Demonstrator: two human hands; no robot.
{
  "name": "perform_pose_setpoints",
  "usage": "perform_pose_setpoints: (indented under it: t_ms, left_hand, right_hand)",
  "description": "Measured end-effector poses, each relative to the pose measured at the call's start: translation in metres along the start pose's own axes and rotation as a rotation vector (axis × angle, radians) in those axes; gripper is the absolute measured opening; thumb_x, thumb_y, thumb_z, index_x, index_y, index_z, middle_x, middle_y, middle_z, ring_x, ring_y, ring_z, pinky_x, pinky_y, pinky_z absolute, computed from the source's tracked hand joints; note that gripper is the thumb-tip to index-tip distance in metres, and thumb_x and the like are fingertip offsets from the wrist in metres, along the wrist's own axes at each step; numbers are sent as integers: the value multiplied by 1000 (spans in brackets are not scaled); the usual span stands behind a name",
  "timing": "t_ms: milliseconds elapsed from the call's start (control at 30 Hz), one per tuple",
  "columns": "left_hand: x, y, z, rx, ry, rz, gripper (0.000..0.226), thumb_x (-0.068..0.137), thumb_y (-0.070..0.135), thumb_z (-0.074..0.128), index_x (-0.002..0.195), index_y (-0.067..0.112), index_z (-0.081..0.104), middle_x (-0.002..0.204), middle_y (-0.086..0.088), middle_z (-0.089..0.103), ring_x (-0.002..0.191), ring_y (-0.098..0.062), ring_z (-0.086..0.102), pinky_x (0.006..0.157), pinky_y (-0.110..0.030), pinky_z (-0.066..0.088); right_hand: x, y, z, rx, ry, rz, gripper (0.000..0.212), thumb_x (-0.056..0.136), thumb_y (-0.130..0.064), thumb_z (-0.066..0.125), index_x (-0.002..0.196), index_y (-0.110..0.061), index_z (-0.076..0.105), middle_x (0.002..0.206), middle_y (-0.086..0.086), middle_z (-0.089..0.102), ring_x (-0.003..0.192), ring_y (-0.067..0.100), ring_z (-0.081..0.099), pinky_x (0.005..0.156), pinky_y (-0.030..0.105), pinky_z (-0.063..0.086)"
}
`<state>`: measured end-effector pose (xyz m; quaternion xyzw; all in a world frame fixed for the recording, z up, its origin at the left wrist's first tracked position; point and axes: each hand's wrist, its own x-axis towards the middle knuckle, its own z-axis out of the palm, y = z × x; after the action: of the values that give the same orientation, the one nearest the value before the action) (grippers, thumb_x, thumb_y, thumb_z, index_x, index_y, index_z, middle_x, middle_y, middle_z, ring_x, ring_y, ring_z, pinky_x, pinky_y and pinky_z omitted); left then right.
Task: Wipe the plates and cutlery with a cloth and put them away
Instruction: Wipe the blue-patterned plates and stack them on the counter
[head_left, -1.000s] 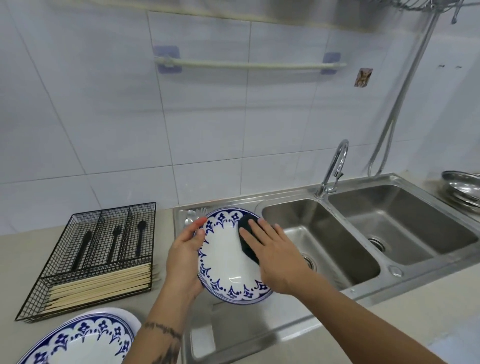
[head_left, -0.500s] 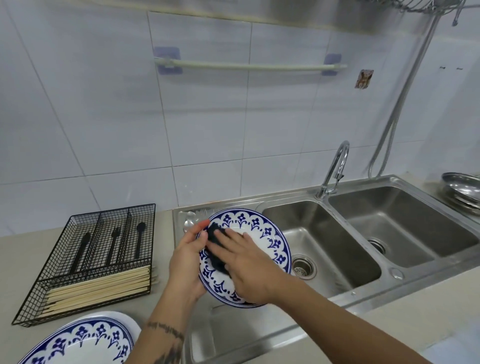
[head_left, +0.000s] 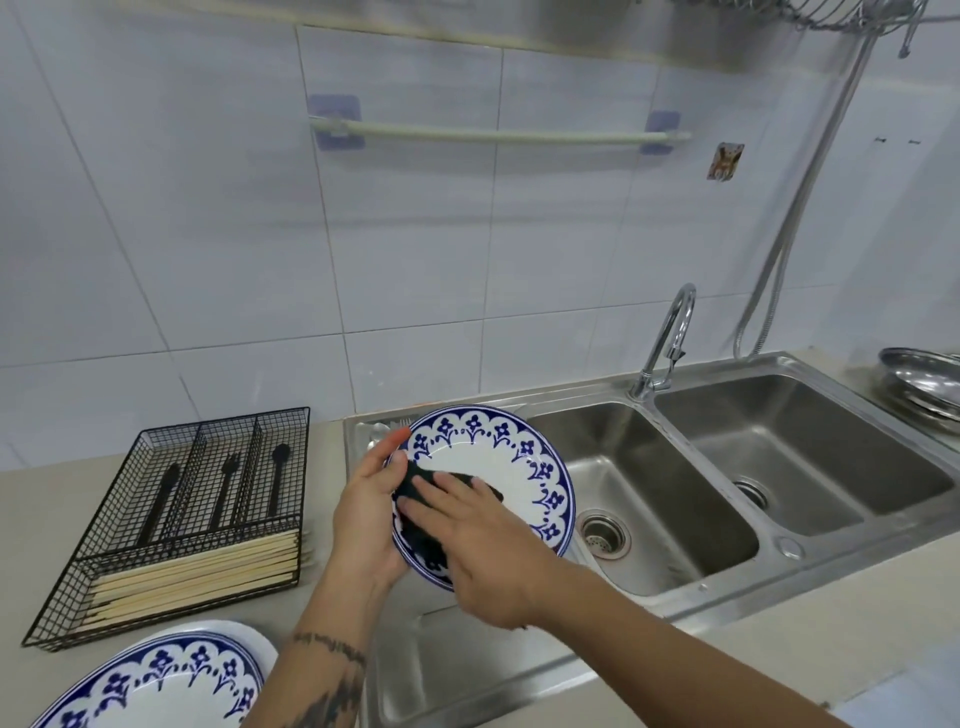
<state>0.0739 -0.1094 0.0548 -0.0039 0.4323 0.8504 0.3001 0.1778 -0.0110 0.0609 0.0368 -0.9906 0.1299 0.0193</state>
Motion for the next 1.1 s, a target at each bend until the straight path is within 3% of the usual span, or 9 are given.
perform_pose_setpoints:
  t_ms: [133,233,400,567,700,800,900,1100]
  left_hand:
    - [-3,-1,8,44,-1,21,29,102,3,45,112,18,67,115,-20,71,104,-37,69,96,-52,52]
    - [-3,2,6,69,28,57,28,100,1,48,106,18,69,112,-18,72,91,-32,68,88,-48,54]
    - [-6,9,-4,85,47,86,27,100,2,49,106,20,69,100,-9,75,80,-24,71,70,-39,59]
    - [-13,9,16,122,-16,81,27,99,1,50,116,13,68,117,-20,70,98,-33,67,96,-53,51]
    - [-15,10,19,92,-40,58,27,99,1,49,112,14,69,118,-23,69,106,-37,66,102,-52,49]
    - [-12,12,13,84,-27,88,25,100,2,48,101,16,69,100,-16,72,88,-29,69,86,-44,56]
    - [-7,18,7,66,-10,132,24,100,2,48,100,17,66,86,-7,74,72,-22,70,65,-35,60]
    - [-7,32,-3,25,18,179,27,98,0,48,101,20,66,86,-2,75,73,-20,69,64,-37,59]
  right_hand:
    - [19,24,-6,-101,103,130,80,88,-12,48,156,-27,10,165,-1,2,151,20,-2,121,49,-2]
    - [15,39,-6,-172,170,288,79,86,-13,47,156,-25,12,165,0,6,151,21,-1,121,48,-6]
    - [-9,36,5,-179,117,405,82,82,-15,50,155,-19,13,164,3,7,151,21,-3,121,46,-5]
    - [11,37,8,183,277,319,70,93,-4,42,156,-22,18,164,-2,9,151,18,0,123,40,7]
    - [7,12,7,297,316,149,65,90,-7,37,153,-19,27,163,-2,16,149,11,3,123,37,4]
    - [-7,-15,6,387,239,2,67,84,-7,39,150,-20,35,159,-5,27,147,4,11,120,24,-2]
    - [-19,-18,5,391,185,-18,63,83,-9,38,144,-22,46,153,-7,41,143,6,23,120,23,9]
    - [-32,21,-16,138,144,30,54,78,-12,38,119,-26,69,130,-9,62,127,11,46,118,34,24]
